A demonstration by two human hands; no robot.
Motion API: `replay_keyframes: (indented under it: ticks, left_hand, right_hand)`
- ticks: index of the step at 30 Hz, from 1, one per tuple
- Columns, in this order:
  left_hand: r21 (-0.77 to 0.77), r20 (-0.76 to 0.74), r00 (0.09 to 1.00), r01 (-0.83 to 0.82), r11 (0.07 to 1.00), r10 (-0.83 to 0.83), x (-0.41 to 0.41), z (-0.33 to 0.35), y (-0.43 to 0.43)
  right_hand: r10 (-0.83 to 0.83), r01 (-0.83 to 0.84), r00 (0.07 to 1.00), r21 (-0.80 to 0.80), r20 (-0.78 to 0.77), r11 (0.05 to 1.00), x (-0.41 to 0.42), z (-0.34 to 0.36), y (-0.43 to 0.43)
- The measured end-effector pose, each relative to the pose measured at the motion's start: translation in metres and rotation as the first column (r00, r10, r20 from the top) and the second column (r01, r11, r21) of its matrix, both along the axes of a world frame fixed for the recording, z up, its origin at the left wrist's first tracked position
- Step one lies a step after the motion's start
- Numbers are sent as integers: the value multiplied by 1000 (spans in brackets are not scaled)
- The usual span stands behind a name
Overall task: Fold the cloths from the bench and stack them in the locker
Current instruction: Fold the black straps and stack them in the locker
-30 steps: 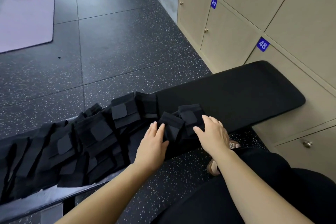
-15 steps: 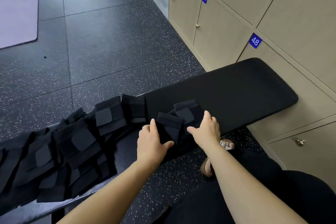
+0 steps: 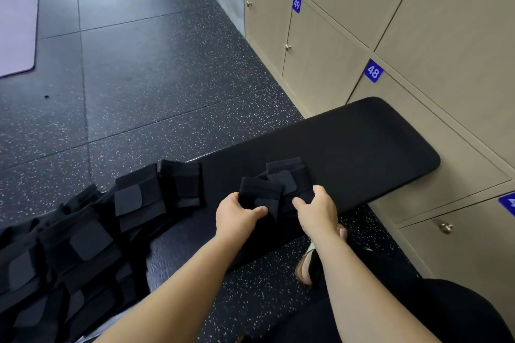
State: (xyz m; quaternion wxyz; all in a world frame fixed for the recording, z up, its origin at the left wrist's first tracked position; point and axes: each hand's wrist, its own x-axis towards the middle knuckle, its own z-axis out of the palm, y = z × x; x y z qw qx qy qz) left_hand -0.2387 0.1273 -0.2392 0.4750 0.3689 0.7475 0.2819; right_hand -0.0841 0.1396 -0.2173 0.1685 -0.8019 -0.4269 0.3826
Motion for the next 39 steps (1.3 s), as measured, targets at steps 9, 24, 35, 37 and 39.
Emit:
replay_keyframes:
  ticks: [9, 24, 35, 37, 39]
  left_hand:
    - [-69, 424, 902, -61, 996, 84, 16, 7, 14]
    - [152, 621, 773, 43, 987, -129, 50, 103, 27]
    - [331, 657, 669, 160, 930, -349, 131, 173, -12]
    - [340, 658, 657, 178, 924, -369, 147, 180, -20]
    - [334, 670, 635, 204, 920, -384, 164, 185, -28]
  right_hand:
    - [-37, 44, 991, 54, -129, 998, 6, -3, -1]
    - [-191, 395, 880, 448, -435, 802, 48, 80, -2]
    - [-216, 586, 778, 557, -590, 589, 108, 150, -64]
    - [-231, 614, 763, 564, -603, 552, 123, 159, -77]
    - [-258, 640, 749, 562, -611, 525, 139, 163, -88]
